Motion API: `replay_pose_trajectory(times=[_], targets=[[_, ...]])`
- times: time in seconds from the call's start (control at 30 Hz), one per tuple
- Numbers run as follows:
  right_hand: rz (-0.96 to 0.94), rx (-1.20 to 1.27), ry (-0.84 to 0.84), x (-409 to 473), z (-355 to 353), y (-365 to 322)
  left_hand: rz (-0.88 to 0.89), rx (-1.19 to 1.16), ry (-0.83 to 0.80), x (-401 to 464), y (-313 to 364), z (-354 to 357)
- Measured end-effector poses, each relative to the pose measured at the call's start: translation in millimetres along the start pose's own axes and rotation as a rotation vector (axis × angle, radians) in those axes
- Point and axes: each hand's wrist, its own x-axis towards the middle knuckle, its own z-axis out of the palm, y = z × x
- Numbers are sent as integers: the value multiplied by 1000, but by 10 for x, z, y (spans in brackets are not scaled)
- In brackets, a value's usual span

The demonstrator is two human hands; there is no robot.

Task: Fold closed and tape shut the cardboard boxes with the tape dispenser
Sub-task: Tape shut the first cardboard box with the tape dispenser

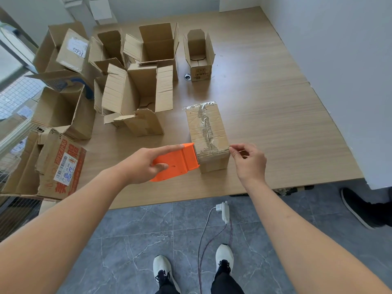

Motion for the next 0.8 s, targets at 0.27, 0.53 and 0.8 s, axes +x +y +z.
replay_pose_trajectory(times=[0.27,0.53,0.8], targets=[[-279,-154,-25,-75,2,36,2,-11,-23,46,29,-1],[-574,-497,-89,31,-58,-44,27,0,-26,118,25,-2],[-645,-481,-191,-29,212,-176,34,-13,-43,170,8,29]])
